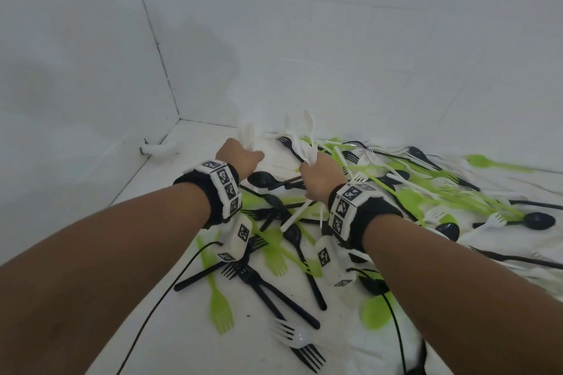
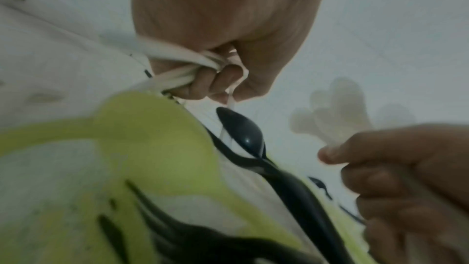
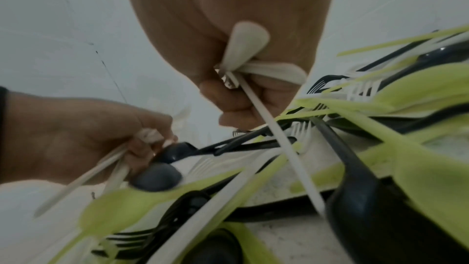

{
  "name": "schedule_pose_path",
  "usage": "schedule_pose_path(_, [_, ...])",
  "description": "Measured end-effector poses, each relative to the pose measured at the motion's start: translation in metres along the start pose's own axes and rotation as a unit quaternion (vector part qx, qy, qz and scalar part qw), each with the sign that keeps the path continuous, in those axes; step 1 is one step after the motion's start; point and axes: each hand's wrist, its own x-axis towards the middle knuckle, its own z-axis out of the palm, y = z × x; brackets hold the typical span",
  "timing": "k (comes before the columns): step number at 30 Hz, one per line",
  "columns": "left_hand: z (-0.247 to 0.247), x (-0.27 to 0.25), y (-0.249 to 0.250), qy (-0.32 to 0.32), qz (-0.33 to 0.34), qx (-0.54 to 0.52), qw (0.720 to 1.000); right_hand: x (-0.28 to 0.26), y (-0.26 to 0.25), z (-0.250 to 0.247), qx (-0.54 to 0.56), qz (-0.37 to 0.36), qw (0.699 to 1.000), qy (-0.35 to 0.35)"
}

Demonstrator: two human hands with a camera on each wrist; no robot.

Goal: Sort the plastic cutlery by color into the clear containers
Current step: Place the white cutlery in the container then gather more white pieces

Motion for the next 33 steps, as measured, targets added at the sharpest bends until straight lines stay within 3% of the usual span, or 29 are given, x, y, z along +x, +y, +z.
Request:
schedule_pose_path(2, [-0.01, -0.005, 0.005, 0.005, 0.006, -0.142, 0.99, 0.001, -0.004, 0.002, 0.003, -0.001, 1.0, 0.003])
schedule_pose_path(4, [-0.023, -0.012, 0.008, 0.01, 0.021, -0.21, 0.977, 0.001, -0.007, 0.006, 0.0, -0.01, 1.0, 0.001])
schedule_pose_path(8, [-0.042, -0.022, 0.006, 0.009, 0.055, -0.225, 0.973, -0.005, -0.012, 0.018, 0.036, -0.018, 0.999, 0.0])
schedule_pose_path(14, [-0.043, -0.044, 0.009, -0.085, 0.091, -0.25, 0.96, -0.023, -0.02, 0.012, 0.144, -0.068, 0.987, 0.014])
schedule_pose_path(20, [-0.007, -0.059, 0.035, -0.098, 0.059, -0.3, 0.947, -0.048, -0.01, -0.018, 0.209, -0.094, 0.973, 0.0])
schedule_pose_path(23, [0.019, -0.067, 0.055, -0.113, 0.077, -0.331, 0.933, -0.063, 0.006, -0.033, 0.222, -0.095, 0.97, -0.011])
schedule_pose_path(29, [0.084, -0.1, 0.085, -0.212, 0.064, -0.353, 0.909, -0.085, 0.057, -0.072, 0.173, -0.063, 0.977, 0.104])
schedule_pose_path(33, [0.115, -0.133, 0.105, -0.264, 0.121, -0.327, 0.899, -0.101, 0.089, -0.097, 0.142, -0.032, 0.981, 0.128])
